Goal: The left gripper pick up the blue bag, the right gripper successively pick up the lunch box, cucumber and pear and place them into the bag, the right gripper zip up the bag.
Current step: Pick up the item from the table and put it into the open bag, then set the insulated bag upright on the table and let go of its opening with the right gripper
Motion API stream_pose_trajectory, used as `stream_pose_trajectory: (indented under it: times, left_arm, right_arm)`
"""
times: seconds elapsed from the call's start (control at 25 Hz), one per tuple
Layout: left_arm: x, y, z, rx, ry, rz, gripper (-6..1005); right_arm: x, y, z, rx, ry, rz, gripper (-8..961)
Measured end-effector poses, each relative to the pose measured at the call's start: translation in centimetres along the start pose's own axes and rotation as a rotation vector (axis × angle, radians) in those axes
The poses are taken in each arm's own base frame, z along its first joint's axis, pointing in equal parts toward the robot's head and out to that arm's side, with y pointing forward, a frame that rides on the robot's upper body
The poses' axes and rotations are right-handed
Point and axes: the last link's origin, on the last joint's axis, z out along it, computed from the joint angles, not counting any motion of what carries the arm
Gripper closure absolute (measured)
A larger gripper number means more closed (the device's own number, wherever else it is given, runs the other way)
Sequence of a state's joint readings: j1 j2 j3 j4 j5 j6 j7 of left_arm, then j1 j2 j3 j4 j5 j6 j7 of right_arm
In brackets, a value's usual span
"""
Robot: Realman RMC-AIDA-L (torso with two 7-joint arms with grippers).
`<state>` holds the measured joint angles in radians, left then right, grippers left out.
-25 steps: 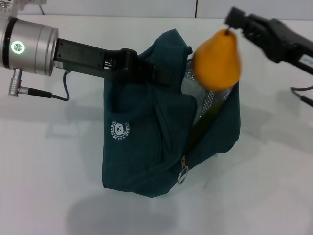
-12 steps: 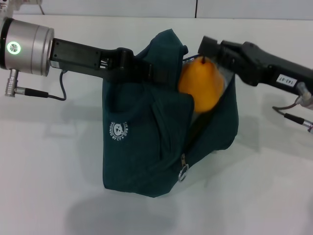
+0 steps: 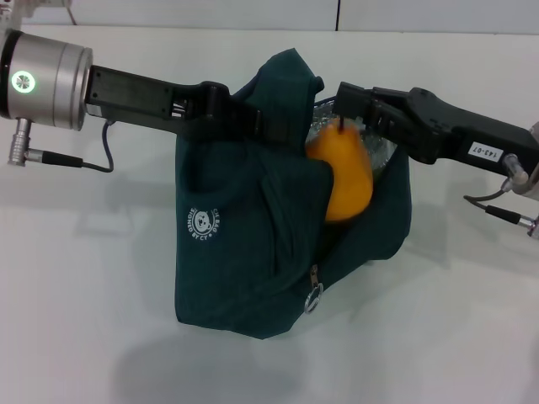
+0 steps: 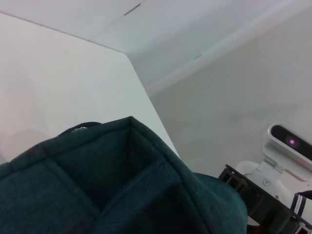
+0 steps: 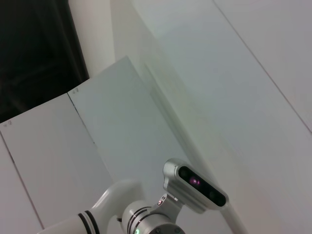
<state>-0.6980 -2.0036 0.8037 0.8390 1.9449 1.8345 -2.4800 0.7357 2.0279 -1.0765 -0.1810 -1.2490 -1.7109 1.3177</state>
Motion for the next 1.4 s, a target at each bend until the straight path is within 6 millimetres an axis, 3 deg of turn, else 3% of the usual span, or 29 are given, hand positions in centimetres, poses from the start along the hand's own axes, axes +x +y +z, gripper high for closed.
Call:
stream_pose_trajectory:
  times: [0.32, 0.48, 0.64, 0.68, 0.72, 0.88, 1.08, 1.24, 1.4]
  left_arm:
    - [0.0, 0.0, 0.0, 0.0, 0.0, 0.002, 940]
    - [0.0, 0.0, 0.0, 0.001, 0.0, 0.002, 940]
    - [0.0, 0.0, -0.1, 0.002, 0.0, 0.002, 940]
    - [-0.1, 0.0, -0.1, 0.002, 0.0, 0.002, 940]
    - [-0.1, 0.0, -0.1, 0.002, 0.0, 0.002, 940]
    - [-0.1, 0.0, -0.1, 0.001, -0.001, 0.002, 939]
    - [-0.1, 0.0, -0.1, 0.0, -0.002, 0.002, 939]
    - [-0.1, 0.0, -0.1, 0.0, -0.003, 0.002, 939]
    - [-0.1, 0.0, -0.1, 0.0, -0.003, 0.002, 939]
  right_arm:
    - [0.3, 0.2, -1.0, 0.018, -0.046, 0.02, 765]
    - [0.2, 0.6, -2.4, 0.045, -0.122, 0.025, 610]
    - [0.3, 0.8, -5.3, 0.121, -0.233, 0.079, 402]
    - [0.8, 1.0, -6.8, 0.163, -0.282, 0.139, 345]
    - [0.8, 1.0, -6.8, 0.163, -0.282, 0.139, 326]
    - [2.5, 1.1, -10.4, 0.288, -0.377, 0.367, 250]
    - [5.9, 0.8, -12.9, 0.434, -0.407, 0.709, 175]
    - [7.0, 0.5, -12.6, 0.458, -0.375, 0.81, 177]
    - [7.4, 0.1, -10.6, 0.428, -0.301, 0.863, 182]
